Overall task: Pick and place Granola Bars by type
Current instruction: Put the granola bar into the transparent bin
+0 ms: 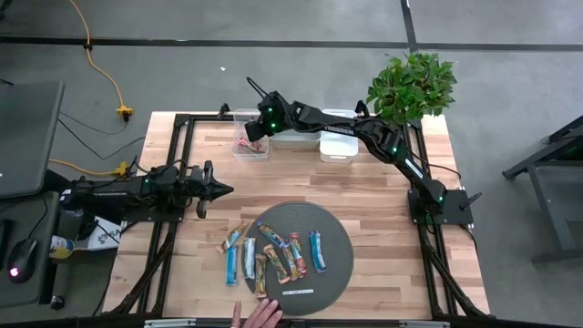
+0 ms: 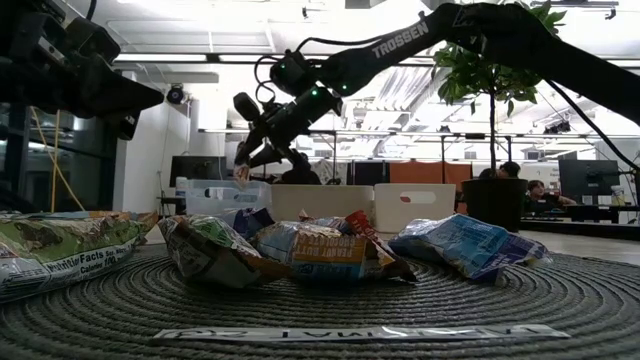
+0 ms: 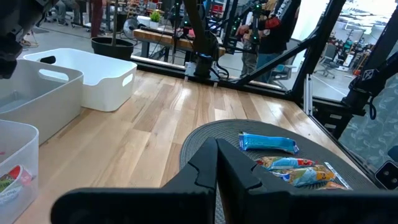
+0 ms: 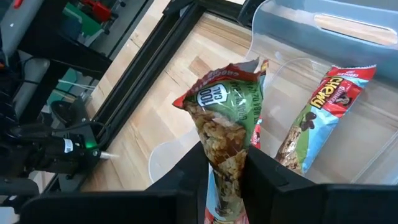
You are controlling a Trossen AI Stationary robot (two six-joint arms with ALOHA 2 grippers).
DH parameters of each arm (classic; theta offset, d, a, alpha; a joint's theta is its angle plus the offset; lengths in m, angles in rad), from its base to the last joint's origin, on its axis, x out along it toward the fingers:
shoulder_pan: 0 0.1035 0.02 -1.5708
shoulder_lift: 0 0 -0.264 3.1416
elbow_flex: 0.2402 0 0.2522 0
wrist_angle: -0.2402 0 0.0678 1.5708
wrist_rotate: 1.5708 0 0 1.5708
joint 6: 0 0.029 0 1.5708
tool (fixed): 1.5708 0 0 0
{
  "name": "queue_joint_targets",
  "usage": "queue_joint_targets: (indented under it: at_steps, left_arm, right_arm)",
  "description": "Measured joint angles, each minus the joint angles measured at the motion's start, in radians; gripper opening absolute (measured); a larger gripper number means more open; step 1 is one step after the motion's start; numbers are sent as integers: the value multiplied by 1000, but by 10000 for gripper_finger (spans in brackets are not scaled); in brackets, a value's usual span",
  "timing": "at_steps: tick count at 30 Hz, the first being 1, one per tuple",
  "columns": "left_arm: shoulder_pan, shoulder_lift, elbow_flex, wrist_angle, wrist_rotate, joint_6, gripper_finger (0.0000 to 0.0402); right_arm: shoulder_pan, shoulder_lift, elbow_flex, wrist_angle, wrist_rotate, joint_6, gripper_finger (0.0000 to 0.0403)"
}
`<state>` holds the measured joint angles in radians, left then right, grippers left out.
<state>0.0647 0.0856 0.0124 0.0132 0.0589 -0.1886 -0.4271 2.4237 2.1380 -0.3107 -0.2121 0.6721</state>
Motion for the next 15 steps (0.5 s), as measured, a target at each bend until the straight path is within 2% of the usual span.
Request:
queue_joint_targets:
  at_steps: [15]
  left_arm:
    - [0,0,0,0,0,0,0]
  right_arm:
    - [0,0,0,2,-51,-71,66]
